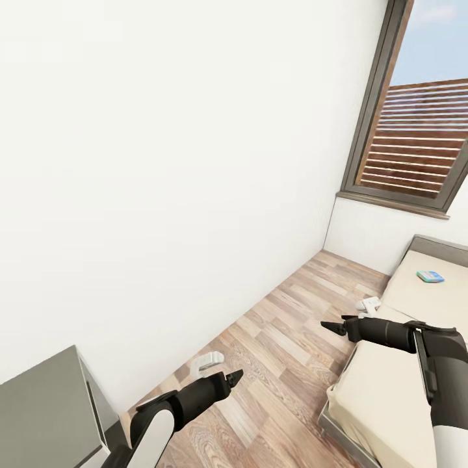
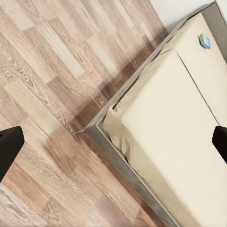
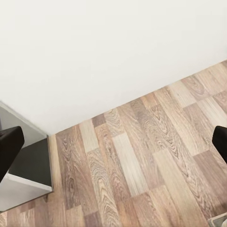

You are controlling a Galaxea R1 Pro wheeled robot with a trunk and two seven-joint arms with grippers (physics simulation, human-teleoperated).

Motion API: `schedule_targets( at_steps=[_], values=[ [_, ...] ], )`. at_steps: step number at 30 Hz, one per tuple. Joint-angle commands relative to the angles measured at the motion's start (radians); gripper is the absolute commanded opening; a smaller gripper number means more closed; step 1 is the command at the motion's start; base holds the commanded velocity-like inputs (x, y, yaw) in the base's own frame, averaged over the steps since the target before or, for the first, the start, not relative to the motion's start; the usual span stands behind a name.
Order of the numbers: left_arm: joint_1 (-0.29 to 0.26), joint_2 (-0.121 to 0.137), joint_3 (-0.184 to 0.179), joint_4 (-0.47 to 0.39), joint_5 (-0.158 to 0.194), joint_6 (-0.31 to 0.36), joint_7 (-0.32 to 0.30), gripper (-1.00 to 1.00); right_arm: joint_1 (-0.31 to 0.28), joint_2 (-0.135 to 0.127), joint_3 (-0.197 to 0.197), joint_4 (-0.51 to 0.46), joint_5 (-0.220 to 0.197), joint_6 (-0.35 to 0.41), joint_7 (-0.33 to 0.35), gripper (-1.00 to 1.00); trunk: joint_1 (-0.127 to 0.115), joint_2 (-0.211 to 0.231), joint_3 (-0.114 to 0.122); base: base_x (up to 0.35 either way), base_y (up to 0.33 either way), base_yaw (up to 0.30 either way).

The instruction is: Put all the toys in the child's room - the three board games (two on the bed and one on the table), the two jigsaw puzzles on the table, and the tennis ball on the table - inside the toy box on the table in the child's room.

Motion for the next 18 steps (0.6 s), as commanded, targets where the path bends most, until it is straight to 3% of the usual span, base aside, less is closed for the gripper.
schedule_targets(
  at_steps=[1, 18],
  values=[
    [-0.001, 0.000, 0.000, -0.001, 0.011, 0.003, 0.009, 1.00, -0.001, 0.000, -0.001, -0.001, 0.009, 0.006, 0.009, 1.00, 0.001, -0.002, -0.002, 0.000, 0.000, 0.000],
    [-0.001, 0.000, 0.000, -0.001, 0.011, 0.003, 0.009, 1.00, -0.001, 0.000, -0.001, -0.001, 0.009, 0.006, 0.009, 1.00, 0.001, -0.002, -0.002, 0.000, 0.000, 0.000]
  ],
)
